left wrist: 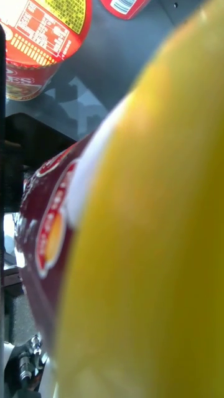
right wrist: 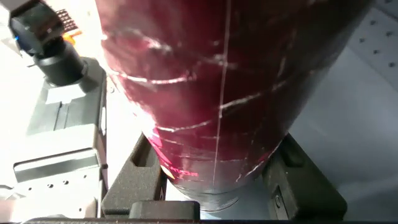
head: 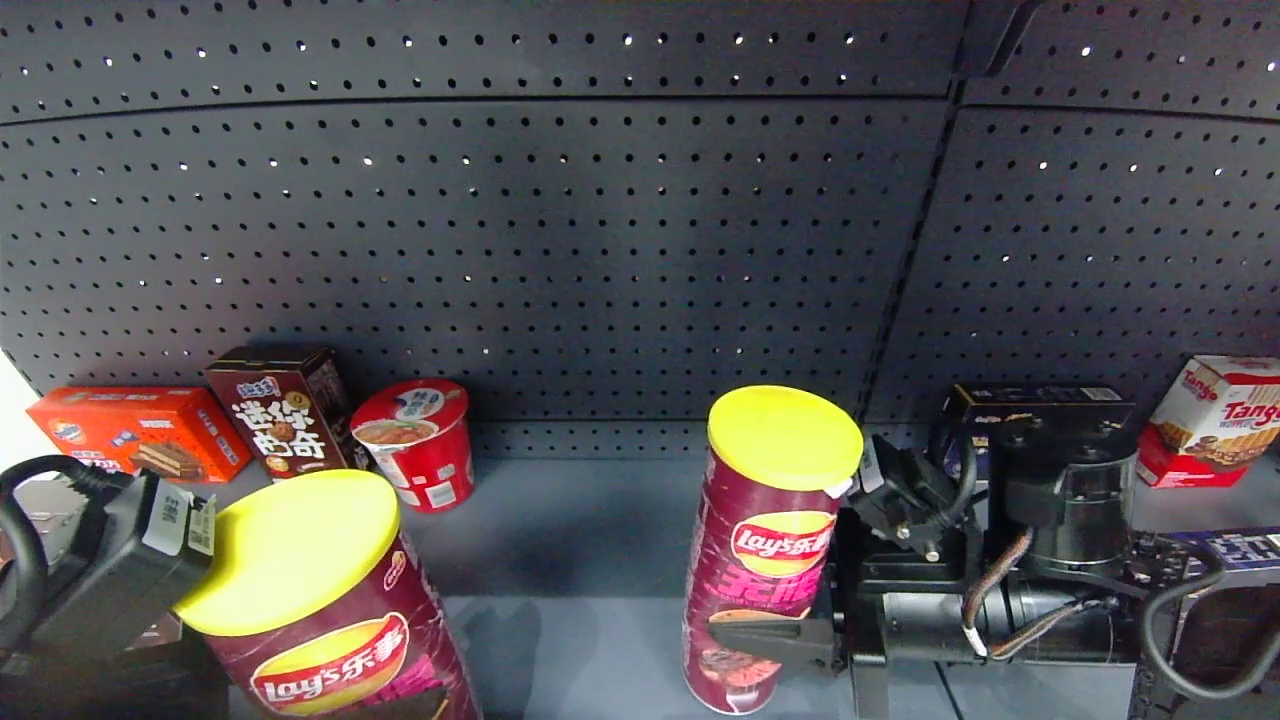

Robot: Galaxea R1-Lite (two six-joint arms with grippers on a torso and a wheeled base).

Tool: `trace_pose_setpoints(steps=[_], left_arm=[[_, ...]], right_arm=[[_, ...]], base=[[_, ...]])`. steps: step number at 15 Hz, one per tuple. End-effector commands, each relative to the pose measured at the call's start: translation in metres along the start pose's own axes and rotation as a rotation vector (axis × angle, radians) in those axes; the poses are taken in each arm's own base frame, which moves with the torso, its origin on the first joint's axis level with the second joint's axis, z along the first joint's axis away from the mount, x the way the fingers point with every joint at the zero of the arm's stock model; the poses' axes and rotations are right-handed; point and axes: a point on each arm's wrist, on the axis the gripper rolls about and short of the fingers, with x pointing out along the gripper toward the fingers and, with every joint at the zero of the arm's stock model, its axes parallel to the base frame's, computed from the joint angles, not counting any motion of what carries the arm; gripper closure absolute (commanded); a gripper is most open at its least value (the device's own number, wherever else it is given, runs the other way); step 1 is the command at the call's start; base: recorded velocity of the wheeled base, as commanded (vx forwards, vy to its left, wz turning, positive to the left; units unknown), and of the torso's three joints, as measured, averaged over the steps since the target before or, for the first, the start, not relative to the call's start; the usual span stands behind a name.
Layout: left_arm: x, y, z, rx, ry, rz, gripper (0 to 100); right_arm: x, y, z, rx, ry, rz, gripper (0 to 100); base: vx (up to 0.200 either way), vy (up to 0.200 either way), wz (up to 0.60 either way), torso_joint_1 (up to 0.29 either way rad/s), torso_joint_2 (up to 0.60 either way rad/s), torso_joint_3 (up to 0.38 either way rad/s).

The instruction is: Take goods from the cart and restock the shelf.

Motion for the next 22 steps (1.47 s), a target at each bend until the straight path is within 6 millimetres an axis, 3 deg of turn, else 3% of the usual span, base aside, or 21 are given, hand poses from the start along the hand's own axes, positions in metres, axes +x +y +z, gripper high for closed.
trace_pose_setpoints(steps=[1, 12, 13, 22], left_arm=[[0.000, 0.000, 0.000, -0.001, 0.001, 0.000, 100], [0.000, 0.000, -0.001, -0.002, 0.002, 0.000, 100], [0.000, 0.000, -0.001, -0.002, 0.004, -0.002, 100], [0.000, 0.000, -0.002, -0.002, 0.004, 0.000, 100]], right_arm=[[0.002, 0.004, -0.008, 0.012, 0.020, 0.017, 100], [0.014, 0.000, -0.024, 0.028, 0.043, 0.027, 100], [0.015, 0.002, -0.023, 0.028, 0.041, 0.031, 0], [0.001, 0.010, -0.019, 0.014, 0.024, 0.024, 0]], base=[[0.000, 0.000, 0.00, 0.000, 0.00, 0.000], [0.000, 0.000, 0.00, 0.000, 0.00, 0.000], [0.000, 0.000, 0.00, 0.000, 0.00, 0.000], [0.000, 0.000, 0.00, 0.000, 0.00, 0.000]])
